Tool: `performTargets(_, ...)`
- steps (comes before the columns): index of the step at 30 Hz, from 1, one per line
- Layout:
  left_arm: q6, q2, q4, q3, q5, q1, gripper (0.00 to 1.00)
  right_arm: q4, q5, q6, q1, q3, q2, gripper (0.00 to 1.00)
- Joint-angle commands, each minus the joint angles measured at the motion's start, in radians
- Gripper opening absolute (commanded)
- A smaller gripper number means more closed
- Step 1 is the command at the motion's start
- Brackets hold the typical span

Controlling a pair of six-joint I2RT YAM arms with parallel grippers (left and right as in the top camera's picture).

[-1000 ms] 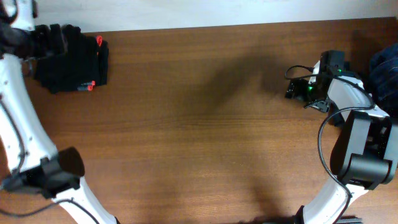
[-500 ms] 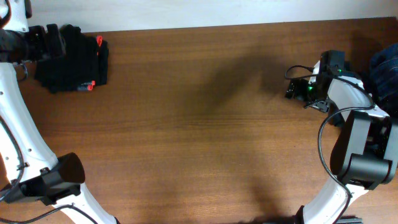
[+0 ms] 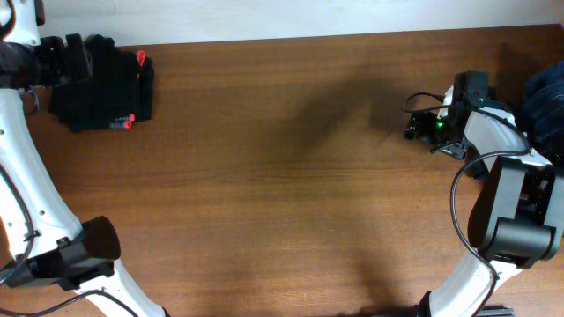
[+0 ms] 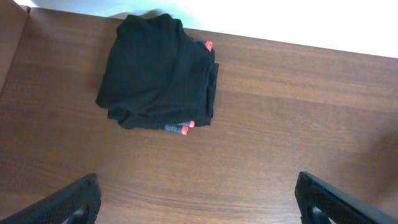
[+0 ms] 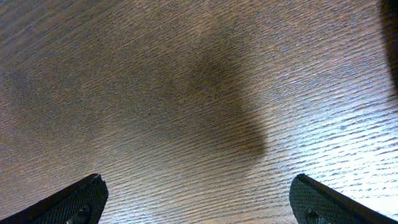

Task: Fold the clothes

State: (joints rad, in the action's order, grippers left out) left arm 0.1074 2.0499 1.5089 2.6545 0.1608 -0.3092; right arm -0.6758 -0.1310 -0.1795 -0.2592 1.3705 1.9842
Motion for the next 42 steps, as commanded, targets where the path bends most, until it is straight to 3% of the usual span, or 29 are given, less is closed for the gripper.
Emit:
performTargets(1,-0.010,0.000,0.003,-0.002,0.000,-0.002,0.99,0.003,0.009,0.002,0.003,-0.006,0.008,0.98)
performTargets(10,-0.010,0.000,0.003,-0.002,0.000,-0.002,0.99,0.003,0.009,0.002,0.004,-0.006,-0.011,0.99)
performTargets(16,-0.010,0.000,0.003,-0.002,0.000,-0.002,1.00,0.003,0.009,0.002,0.086,-0.006,-0.157,0.99)
performTargets(32,-0.010,0.000,0.003,-0.002,0.000,-0.002,0.99,-0.019,0.013,0.011,0.533,-0.006,-0.830,0.99)
performTargets(35,-0.010,0.000,0.003,-0.002,0.000,-0.002,0.99,-0.054,0.013,0.077,0.565,-0.006,-0.977,0.99)
performTargets(42,-0.010,0.000,0.003,-0.002,0.000,-0.002,0.99,-0.293,0.120,0.078,0.565,-0.006,-1.316,0.99)
